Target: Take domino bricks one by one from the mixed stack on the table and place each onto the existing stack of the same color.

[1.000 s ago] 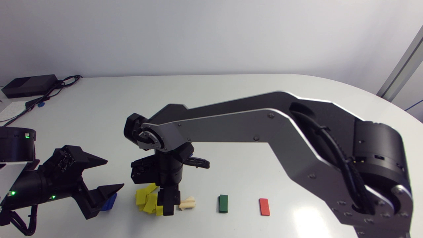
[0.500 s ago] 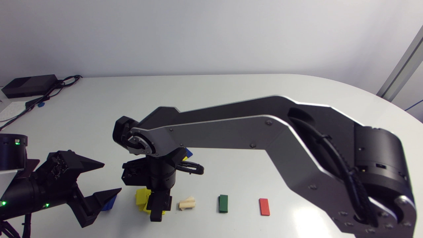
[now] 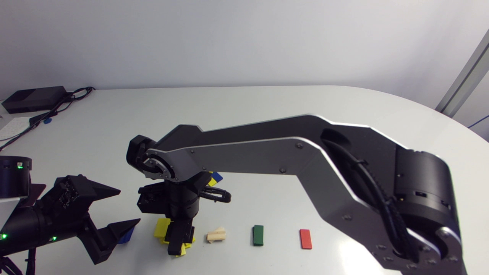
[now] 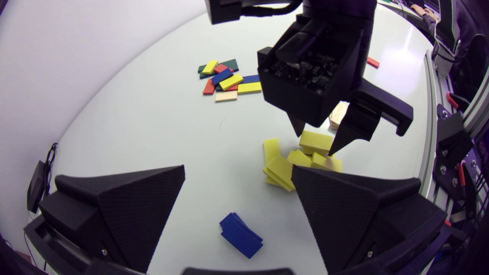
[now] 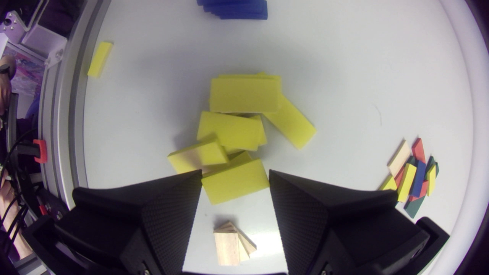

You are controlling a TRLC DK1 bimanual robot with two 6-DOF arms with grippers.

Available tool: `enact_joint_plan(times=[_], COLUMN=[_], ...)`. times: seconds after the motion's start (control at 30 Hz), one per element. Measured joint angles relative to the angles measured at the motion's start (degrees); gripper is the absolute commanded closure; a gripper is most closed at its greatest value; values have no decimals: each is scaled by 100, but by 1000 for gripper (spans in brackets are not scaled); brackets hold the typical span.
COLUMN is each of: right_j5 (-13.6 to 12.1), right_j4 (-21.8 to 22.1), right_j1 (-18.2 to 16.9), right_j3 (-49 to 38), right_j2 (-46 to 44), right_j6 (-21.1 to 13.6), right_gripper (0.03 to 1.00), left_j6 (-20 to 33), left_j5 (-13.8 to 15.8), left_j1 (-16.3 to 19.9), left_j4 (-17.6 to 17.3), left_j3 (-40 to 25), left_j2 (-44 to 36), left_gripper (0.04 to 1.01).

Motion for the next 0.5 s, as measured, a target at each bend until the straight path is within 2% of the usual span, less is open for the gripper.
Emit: enact_joint_plan(times=[0.5], right_j5=[42], right_j4=[0], right_j1=[2], right_j3=[0], right_j2=[0], right_j6=[22], right_gripper=[656], left_j6=[4], left_j5=[2], left_j1=[7], left_j4=[37], left_j3=[0], left_j2=[122], left_gripper=[52])
